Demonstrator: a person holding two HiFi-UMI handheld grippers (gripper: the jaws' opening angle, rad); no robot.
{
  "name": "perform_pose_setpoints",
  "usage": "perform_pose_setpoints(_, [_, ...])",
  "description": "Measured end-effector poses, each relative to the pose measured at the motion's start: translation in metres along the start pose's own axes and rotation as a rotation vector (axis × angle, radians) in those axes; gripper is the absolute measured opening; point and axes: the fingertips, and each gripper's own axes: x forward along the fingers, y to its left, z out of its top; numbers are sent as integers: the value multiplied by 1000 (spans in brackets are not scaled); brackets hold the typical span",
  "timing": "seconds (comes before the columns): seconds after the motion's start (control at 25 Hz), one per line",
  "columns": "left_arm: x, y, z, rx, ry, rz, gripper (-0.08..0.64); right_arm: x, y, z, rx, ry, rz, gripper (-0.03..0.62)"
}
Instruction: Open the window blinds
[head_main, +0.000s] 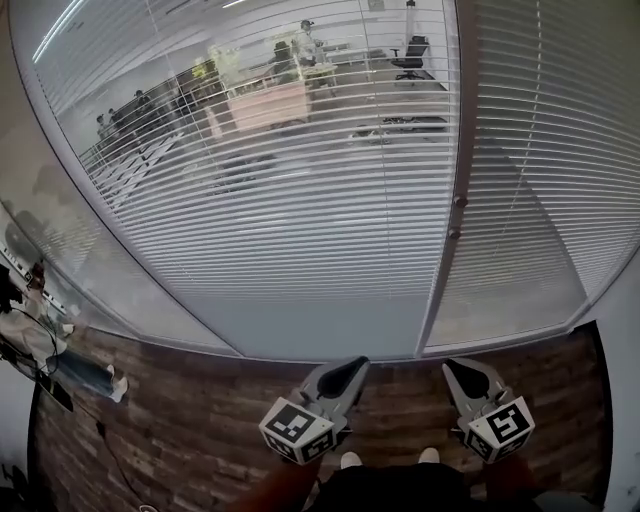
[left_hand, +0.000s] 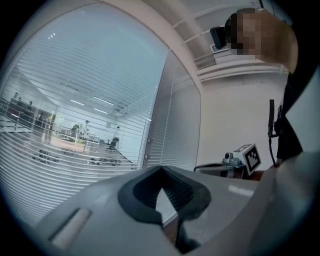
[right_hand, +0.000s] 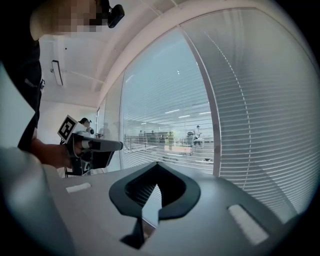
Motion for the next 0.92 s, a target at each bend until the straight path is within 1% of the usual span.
perform_pose_setpoints(0.16, [-3, 0, -12, 1, -3, -9, 0, -2, 2, -9, 4, 27, -1, 23])
perform_pose_setpoints(0.32, [-6, -2, -4, -5, -2, 9, 0, -7, 1, -7, 3, 38, -7, 23])
perform_pose_setpoints(0.52, [-4, -5, 3, -2, -4, 1, 0, -8, -1, 6, 7, 29, 2, 23])
perform_pose_setpoints(0.76, [1, 2, 3, 3, -8, 11, 0, 0, -8, 2, -28, 29, -2, 23])
perform_pose_setpoints(0.92, [4, 4, 6, -2, -8, 16, 0, 2, -11, 1, -31, 51, 0, 23])
